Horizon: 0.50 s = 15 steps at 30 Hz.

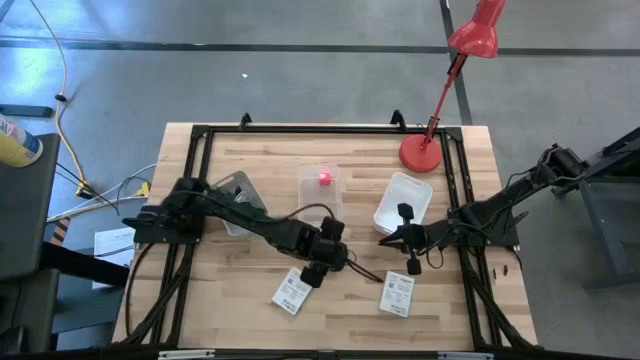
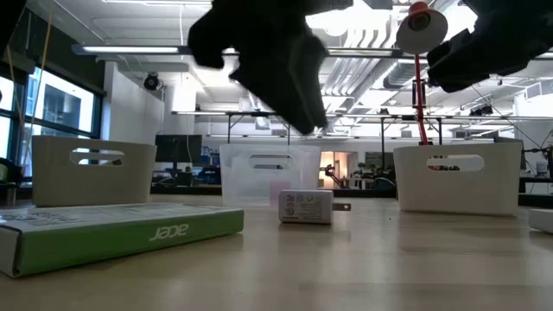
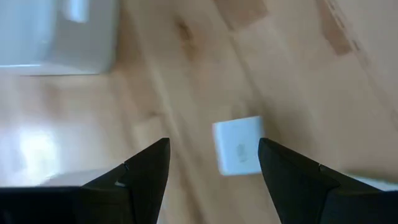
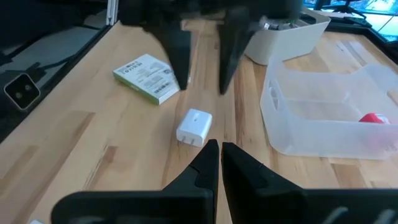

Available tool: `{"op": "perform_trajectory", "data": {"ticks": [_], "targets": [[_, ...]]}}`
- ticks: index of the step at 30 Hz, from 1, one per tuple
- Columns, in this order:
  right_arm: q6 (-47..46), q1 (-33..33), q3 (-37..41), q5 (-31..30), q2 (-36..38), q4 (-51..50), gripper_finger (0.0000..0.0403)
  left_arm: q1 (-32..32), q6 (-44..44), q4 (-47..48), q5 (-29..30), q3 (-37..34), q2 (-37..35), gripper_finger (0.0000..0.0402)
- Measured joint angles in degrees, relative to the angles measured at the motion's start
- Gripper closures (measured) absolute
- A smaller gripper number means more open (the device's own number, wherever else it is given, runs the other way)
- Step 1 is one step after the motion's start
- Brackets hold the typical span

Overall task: Pick and place items into bin
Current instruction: Put the white charger adapter into the transparent bin

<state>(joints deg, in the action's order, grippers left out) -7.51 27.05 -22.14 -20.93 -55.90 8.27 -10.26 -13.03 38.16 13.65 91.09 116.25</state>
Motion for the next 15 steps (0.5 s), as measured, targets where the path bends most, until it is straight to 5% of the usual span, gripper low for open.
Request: {"op": "perform_trajectory", "data": {"ticks": [15], "targets": [[-1.1,0.0,1.5,-0.5,0.0,-0.4,0.0391,0.2,1.9,-1.5,-2.5,-0.1,4.2,0.0169]]}}
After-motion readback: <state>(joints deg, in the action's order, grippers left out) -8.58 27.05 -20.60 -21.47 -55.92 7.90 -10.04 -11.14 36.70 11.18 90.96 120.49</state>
